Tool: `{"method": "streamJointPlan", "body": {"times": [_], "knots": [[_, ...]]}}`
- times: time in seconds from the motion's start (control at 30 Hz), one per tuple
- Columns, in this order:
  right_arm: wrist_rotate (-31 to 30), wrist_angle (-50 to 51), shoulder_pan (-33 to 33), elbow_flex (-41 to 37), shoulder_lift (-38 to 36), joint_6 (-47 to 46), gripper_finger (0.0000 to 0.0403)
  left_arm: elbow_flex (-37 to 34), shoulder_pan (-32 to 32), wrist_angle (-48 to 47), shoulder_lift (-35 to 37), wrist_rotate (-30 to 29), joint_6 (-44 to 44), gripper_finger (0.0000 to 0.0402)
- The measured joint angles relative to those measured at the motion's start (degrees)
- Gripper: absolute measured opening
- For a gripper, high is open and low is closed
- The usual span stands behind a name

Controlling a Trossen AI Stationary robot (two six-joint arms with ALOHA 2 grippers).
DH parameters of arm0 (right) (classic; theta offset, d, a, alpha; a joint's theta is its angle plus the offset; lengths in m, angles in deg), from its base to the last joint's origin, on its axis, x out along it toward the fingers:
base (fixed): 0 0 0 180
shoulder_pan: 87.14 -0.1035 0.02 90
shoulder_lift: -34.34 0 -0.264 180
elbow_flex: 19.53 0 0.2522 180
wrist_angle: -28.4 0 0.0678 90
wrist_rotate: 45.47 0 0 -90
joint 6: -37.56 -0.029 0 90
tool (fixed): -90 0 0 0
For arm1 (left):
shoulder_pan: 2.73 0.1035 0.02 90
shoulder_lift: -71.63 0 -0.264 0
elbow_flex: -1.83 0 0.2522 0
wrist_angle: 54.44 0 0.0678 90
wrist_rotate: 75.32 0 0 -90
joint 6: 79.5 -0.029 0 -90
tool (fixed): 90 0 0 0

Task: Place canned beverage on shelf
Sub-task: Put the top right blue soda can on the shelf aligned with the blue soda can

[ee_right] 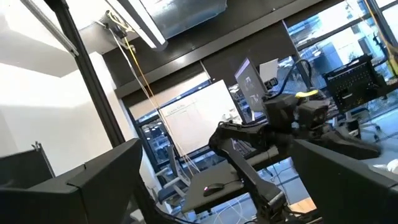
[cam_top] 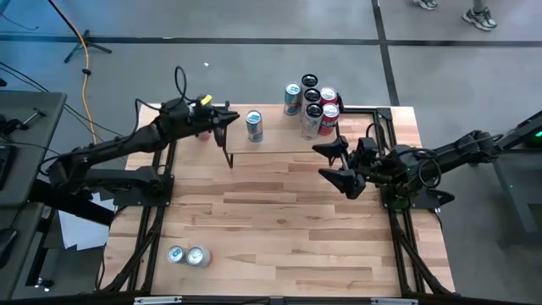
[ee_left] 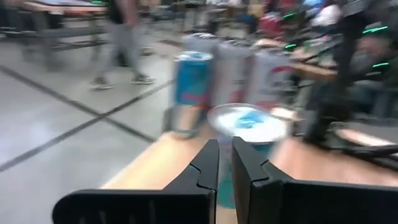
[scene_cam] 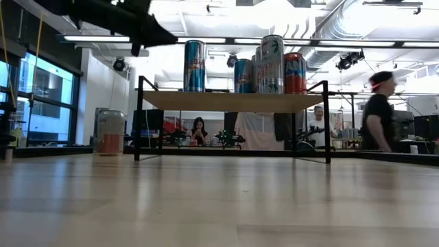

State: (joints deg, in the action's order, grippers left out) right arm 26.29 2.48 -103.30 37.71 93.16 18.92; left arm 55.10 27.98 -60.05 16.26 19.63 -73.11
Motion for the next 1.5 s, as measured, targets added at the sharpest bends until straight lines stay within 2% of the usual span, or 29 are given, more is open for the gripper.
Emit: {"method": "streamJointPlan", "body": {"times": [0.1, 0.2, 0.37, 0.47, 0.63, 0.83, 0.87, 1.0, 1.1, 1.17, 1.3, 1.5], "knots": [[-0.08, -0.02, 0.03, 0.00, 0.00, -3.63, 0.0399, 0.70, 0.89, -0.58, -1.56, -4.77, -1.09, 0.0000], [-0.89, -0.17, 0.04, 0.00, 0.17, -6.89, 0.0399, 1.83, 1.36, -3.72, -4.17, -5.83, -1.08, 0.0000], [0.28, -4.37, 0.00, 0.22, 2.45, -5.44, 0.0391, 4.15, 1.05, -10.00, -8.32, -6.36, -1.05, 0.0000], [0.69, -4.59, -0.32, 2.99, 4.97, -1.55, 0.0358, 4.57, 1.05, -10.12, -8.90, -7.52, -1.04, 0.0000], [-2.47, 3.92, -0.39, 9.99, 8.46, 3.43, 0.0250, 4.65, 1.05, -10.00, -8.55, -6.86, -1.08, 0.0000], [-7.74, 27.40, -2.03, 20.17, 8.13, 3.36, 0.0040, 4.65, -0.24, -10.63, -8.57, -2.93, -2.06, 0.0000], [-8.63, 30.96, -2.74, 21.59, 8.03, 3.63, 0.0021, 4.65, -0.58, -10.61, -8.57, -2.86, -2.27, 0.0000], [-14.17, 41.55, -5.83, 26.10, 7.78, 2.37, 0.0029, 4.65, -2.36, -10.71, -8.57, -2.90, -3.37, 0.0000], [-18.48, 45.86, -8.34, 27.06, 7.72, 2.20, 0.0014, 4.65, -3.94, -11.37, -8.57, -4.42, -3.67, 0.0000], [-20.63, 46.95, -9.72, 26.99, 7.50, 2.16, 0.0004, 4.65, -4.80, -11.85, -8.59, -6.11, -3.66, 0.0000], [-23.74, 48.21, -11.69, 26.86, 7.39, 1.62, 0.0012, 4.65, -6.04, -11.06, -8.59, -7.21, -3.56, 0.0000], [-26.45, 48.44, -13.61, 26.84, 7.39, 2.60, 0.0003, 4.60, -7.34, -9.03, -11.38, -10.63, -2.04, 0.0000]]}}
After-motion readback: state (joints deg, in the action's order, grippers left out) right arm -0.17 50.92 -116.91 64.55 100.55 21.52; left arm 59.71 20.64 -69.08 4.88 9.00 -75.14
